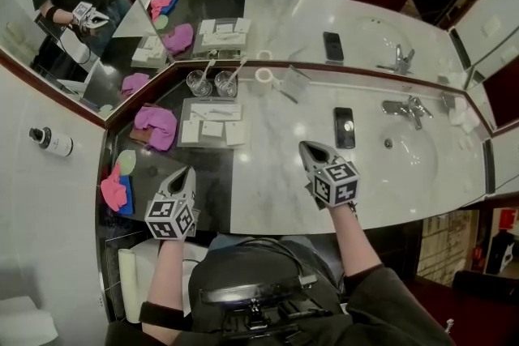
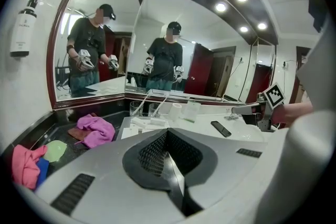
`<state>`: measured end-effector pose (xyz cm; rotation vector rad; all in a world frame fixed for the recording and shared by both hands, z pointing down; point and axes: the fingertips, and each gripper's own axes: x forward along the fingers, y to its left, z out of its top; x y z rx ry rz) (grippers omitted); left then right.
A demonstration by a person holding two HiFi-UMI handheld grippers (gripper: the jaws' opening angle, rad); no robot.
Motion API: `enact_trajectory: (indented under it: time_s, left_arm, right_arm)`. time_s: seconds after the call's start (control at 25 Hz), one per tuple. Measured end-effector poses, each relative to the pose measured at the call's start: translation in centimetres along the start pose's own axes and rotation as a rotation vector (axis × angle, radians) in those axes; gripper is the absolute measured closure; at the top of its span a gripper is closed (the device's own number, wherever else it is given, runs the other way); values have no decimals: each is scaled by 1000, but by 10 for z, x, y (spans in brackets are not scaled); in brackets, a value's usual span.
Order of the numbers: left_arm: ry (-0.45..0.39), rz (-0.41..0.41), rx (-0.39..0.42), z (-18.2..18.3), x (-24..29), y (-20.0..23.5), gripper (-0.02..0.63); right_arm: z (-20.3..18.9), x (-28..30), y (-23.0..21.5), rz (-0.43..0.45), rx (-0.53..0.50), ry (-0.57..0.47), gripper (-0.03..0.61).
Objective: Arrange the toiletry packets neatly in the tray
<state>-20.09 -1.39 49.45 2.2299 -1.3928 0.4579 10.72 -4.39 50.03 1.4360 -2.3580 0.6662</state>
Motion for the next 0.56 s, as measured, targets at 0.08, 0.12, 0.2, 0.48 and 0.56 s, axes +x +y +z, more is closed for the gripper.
enact_trajectory:
  time_s: [0.08,0.12,0.2,0.48,0.56]
  left_arm:
    - [2,1,1,-1,-1,-1,612]
    - [3,2,2,-2,-1,-2,612]
    - [7,3,4,-2,-1,-4,612]
    - [18,-8,4,-9,-2,-12,612]
    - [21,-10,4,-10,-2,-15,612]
  right_arm:
    - [-2,-1,-1,3,-6,3,566]
    - [-2,-1,-1,5,-9,4,566]
    - [-3,-2,-2,8,-8,5,566]
    - [-8,-5,-9,4,-12,13,566]
    - [-8,-6,-10,5,-13,15,566]
